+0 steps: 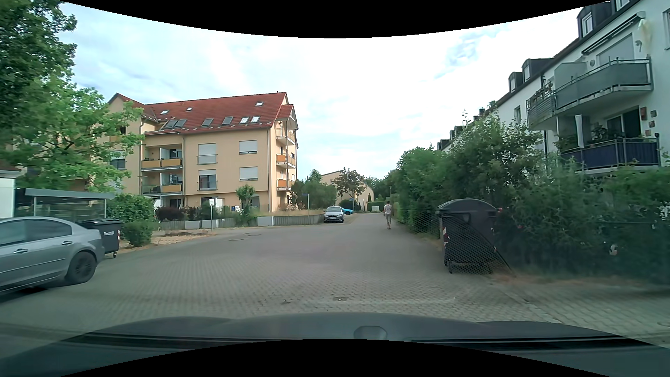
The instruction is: Follow the waypoints while adhering to traffic rules and regulations
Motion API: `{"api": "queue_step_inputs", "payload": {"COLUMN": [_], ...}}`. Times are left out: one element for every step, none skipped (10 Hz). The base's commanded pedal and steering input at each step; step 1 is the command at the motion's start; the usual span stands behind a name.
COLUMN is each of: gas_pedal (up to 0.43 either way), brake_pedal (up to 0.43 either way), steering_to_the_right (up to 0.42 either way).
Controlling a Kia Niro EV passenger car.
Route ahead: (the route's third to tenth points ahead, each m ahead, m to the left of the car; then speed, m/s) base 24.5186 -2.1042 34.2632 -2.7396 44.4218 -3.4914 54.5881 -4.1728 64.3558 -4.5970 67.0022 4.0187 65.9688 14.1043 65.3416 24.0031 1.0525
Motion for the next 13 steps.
{"api": "queue_step_inputs", "payload": {"gas_pedal": [0.000,0.000,0.000,0.000,0.000,0.000,0.000,0.000,0.000,0.000,0.000,0.000,0.000], "brake_pedal": [0.000,0.000,0.000,0.000,0.000,0.000,0.000,0.000,0.000,0.000,0.000,0.000,0.000], "steering_to_the_right": [-0.013,-0.010,-0.008,-0.008,-0.007,-0.006,-0.005,-0.002,0.001,0.004,0.006,0.008,0.009]}}
